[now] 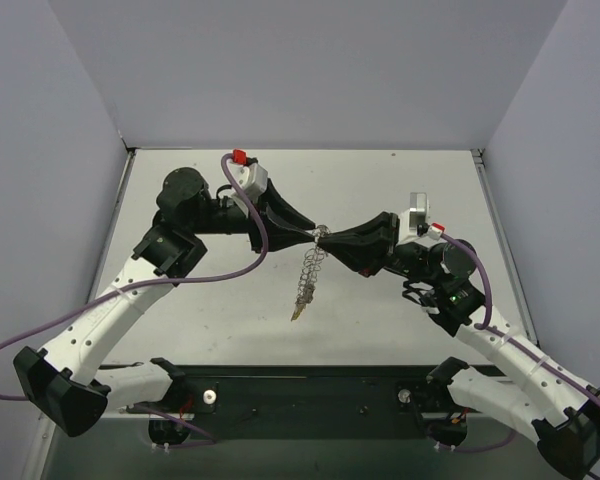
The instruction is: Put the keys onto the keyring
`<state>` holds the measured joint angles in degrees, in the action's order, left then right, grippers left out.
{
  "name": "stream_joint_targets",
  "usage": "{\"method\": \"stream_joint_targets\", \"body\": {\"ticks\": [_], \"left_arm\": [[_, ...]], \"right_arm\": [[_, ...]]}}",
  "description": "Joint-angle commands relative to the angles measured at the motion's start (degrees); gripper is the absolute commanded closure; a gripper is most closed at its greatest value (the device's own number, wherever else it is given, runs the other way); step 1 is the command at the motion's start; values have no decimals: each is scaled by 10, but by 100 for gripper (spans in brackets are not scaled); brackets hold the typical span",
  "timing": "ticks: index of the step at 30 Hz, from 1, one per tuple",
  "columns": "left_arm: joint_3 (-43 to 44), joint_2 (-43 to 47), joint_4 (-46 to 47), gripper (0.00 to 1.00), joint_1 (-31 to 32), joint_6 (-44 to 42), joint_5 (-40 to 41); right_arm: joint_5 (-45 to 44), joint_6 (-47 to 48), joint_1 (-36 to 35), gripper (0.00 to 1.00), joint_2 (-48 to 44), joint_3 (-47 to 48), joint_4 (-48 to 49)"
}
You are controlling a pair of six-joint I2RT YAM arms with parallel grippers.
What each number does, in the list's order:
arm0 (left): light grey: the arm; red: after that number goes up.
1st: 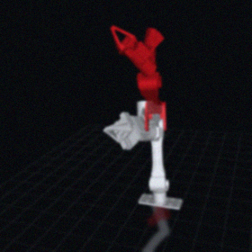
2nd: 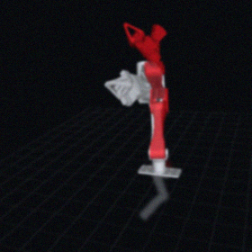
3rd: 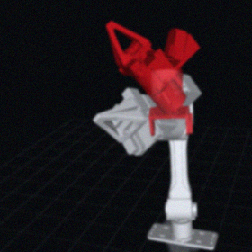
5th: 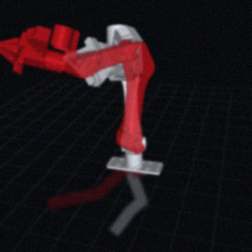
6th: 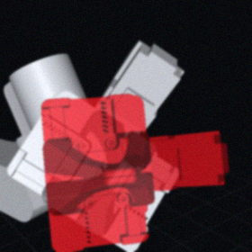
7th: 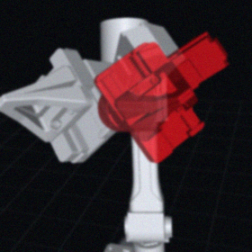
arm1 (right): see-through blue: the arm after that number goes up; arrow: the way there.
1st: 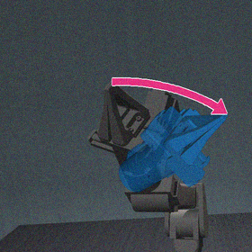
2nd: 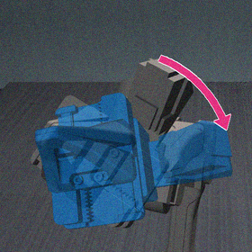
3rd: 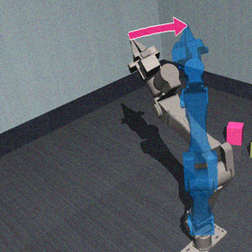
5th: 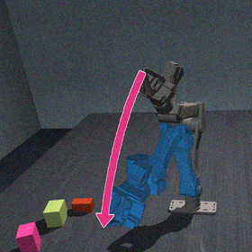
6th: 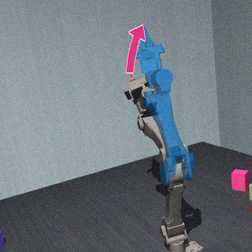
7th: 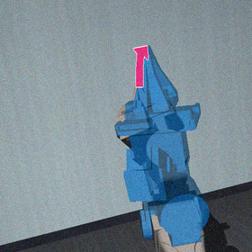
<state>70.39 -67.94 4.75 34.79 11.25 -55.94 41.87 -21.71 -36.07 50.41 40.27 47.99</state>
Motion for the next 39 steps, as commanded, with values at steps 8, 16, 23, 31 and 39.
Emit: {"method": "stream_joint_targets", "body": {"ticks": [8,16,23,31,39], "left_arm": [[17,-11,23,64,12,-1,-15],[23,-19,25,83,26,-3,-11],[41,-33,29,100,43,-4,-14],[21,-14,42,100,43,-2,35],[-3,18,4,100,35,-26,130]], "right_arm": [[6,-5,1,100,-6,10,105],[13,-11,1,100,-6,10,113],[25,-14,1,100,3,15,113],[4,4,7,75,-14,3,90],[-193,75,13,0,-136,-61,17]]}}
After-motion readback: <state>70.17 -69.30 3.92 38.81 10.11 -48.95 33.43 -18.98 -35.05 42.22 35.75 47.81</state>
